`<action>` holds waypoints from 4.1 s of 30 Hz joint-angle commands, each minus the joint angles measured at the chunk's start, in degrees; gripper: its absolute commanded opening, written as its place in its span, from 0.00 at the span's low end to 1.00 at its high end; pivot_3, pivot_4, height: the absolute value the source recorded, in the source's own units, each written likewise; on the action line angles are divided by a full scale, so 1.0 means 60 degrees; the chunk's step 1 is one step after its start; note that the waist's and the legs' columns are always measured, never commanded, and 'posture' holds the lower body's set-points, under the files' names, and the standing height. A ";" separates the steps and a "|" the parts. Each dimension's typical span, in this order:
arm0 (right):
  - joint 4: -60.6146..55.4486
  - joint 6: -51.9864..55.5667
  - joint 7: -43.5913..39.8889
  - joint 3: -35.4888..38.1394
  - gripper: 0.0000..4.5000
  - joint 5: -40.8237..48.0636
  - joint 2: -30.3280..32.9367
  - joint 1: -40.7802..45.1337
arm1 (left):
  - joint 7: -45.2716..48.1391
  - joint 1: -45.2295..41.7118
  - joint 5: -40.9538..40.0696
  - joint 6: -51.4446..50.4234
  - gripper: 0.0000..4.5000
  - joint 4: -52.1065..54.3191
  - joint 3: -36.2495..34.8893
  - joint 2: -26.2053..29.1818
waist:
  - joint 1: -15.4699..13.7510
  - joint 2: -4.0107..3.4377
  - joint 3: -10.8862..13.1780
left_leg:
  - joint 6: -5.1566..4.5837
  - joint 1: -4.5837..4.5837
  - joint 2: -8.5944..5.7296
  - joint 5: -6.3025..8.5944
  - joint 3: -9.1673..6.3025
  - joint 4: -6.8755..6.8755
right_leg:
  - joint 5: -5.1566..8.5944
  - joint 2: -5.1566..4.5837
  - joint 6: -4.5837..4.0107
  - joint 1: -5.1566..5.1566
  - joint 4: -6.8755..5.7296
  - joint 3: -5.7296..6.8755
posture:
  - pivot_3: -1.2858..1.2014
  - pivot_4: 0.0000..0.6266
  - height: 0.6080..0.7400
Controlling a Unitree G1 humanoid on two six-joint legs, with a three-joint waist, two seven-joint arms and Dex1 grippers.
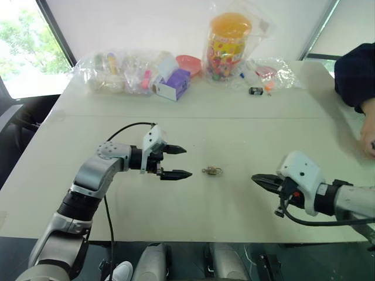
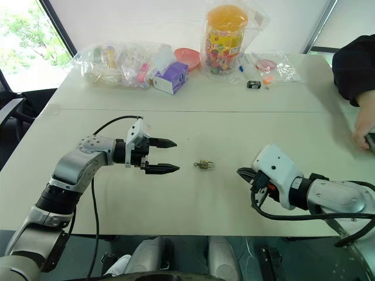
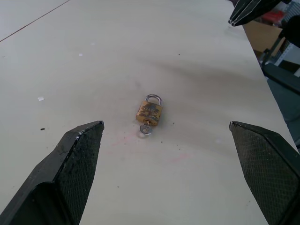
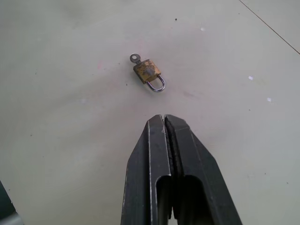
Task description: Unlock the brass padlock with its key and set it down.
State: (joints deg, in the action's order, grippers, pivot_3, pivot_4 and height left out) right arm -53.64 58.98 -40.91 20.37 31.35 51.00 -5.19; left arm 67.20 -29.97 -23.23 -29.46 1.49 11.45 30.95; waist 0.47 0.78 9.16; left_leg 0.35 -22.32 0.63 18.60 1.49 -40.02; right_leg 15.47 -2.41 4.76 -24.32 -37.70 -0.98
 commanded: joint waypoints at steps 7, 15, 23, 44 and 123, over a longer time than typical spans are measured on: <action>0.0209 -0.0640 0.0253 -0.0429 0.00 -0.0192 0.0133 0.0136 | -0.0144 -0.0133 -0.0556 -0.0446 0.99 0.0878 -0.0378 0.0055 | 0.0004 0.0000 0.0000 | 0.0000 0.0000 0.0001 0.0000 0.0000 0.0000 | 0.0000 -0.0001 0.0000 0.0000 0.0000 0.0000 | 0.52 0.24 0.96; 0.0402 -0.1008 0.0210 -0.0727 0.00 -0.0295 0.0265 0.0180 | -0.0226 0.0003 -0.0493 -0.0388 0.99 0.1009 -0.0365 0.0172 | 0.0003 0.0000 0.0000 | 0.0000 0.0000 0.0001 0.0000 0.0000 0.0000 | 0.0000 0.0000 0.0000 0.0000 0.0000 0.0000 | 0.52 0.24 0.96; 0.0916 -0.1572 -0.0002 -0.1015 0.00 -0.0449 0.0518 0.0374 | -0.0267 0.0224 -0.0498 -0.0401 0.99 0.1225 -0.0342 0.0290 | 0.0010 0.0000 0.0000 | 0.0000 0.0001 0.0001 0.0000 0.0000 0.0000 | 0.0000 0.0000 0.0000 0.0000 0.0000 0.0000 | 0.52 0.24 0.96; 0.5282 -0.3987 -0.1884 -0.5037 0.99 -0.2041 -0.0237 0.3781 | -0.0319 0.0367 -0.0338 -0.0275 1.00 0.1341 -0.0153 0.0221 | 0.0028 0.0000 0.0001 | 0.0000 0.0002 0.0010 0.0000 0.0003 -0.0001 | 0.0000 -0.0006 0.0000 -0.0003 0.0000 0.0001 | 0.52 0.24 0.96; 0.3160 -0.9879 -0.1132 -0.5012 0.15 -0.7451 -0.1005 0.3081 | 0.0167 -0.1029 0.0392 0.1745 0.02 -0.0492 0.0616 -0.1643 | 0.0012 -0.0006 0.0001 | 0.0003 -0.0003 -0.0005 -0.0002 0.0013 -0.0014 | -0.0001 -0.0004 0.0001 -0.0018 -0.0021 -0.0003 | 0.52 0.24 0.96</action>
State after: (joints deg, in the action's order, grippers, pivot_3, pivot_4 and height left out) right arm -31.44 -0.16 -47.12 -8.99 -15.34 45.97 12.17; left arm 67.67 -35.98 -22.36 -23.30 -3.15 14.18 21.77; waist 0.54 0.75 9.16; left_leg 0.37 -22.34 0.60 18.59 1.57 -40.10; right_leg 15.47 -2.43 4.76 -24.43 -37.82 -1.00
